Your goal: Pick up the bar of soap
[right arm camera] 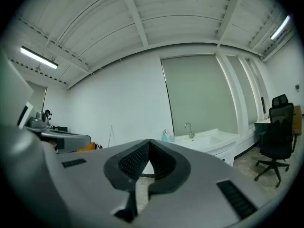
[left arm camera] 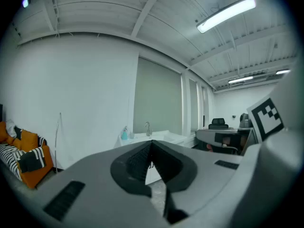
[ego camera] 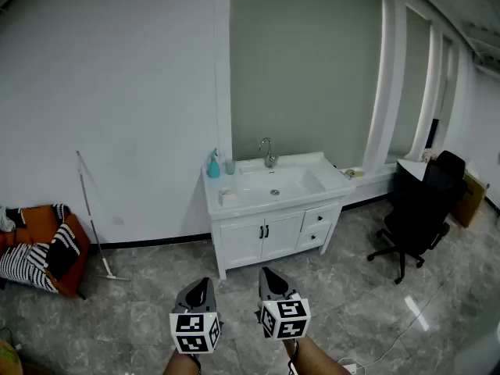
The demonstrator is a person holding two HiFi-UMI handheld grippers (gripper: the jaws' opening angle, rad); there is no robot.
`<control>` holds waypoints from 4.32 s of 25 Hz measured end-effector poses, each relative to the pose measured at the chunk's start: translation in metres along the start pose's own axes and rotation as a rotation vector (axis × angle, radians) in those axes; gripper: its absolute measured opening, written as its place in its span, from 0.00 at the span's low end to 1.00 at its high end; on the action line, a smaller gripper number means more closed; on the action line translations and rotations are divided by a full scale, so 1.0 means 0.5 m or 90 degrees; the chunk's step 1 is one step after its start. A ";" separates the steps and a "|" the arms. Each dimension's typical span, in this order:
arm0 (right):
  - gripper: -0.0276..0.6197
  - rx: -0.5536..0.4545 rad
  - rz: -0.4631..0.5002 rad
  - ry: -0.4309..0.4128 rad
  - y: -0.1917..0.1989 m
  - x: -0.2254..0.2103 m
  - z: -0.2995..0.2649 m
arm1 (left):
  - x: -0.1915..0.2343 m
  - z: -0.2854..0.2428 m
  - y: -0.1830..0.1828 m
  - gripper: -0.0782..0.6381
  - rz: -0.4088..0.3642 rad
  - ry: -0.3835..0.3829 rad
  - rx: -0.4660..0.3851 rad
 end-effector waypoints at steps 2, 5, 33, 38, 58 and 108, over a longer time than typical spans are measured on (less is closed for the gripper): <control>0.05 0.002 0.004 0.004 0.001 -0.014 -0.003 | -0.012 -0.015 -0.006 0.12 -0.007 0.006 0.001; 0.05 0.001 0.013 0.005 0.003 -0.032 -0.005 | -0.025 -0.033 -0.009 0.12 -0.015 0.010 0.005; 0.05 0.081 0.042 -0.047 0.108 -0.271 -0.116 | -0.125 -0.267 0.045 0.12 -0.030 -0.036 0.061; 0.05 0.096 0.039 -0.046 0.113 -0.294 -0.156 | -0.116 -0.309 0.054 0.12 -0.019 -0.041 0.076; 0.05 0.121 0.129 -0.029 0.089 -0.222 -0.525 | 0.184 -0.574 0.045 0.12 0.045 0.014 0.075; 0.05 0.313 0.083 -0.218 0.179 -0.134 -1.381 | 0.660 -1.159 0.096 0.12 0.104 -0.139 0.248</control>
Point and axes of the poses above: the fingertips, and each gripper's own axes: z backward along the fingers, x to its left, y out of its underside, the point moved 3 cm from there along z, backward along the fingers, and after that the axes turned 13 degrees about y, right-handed, at the moved point
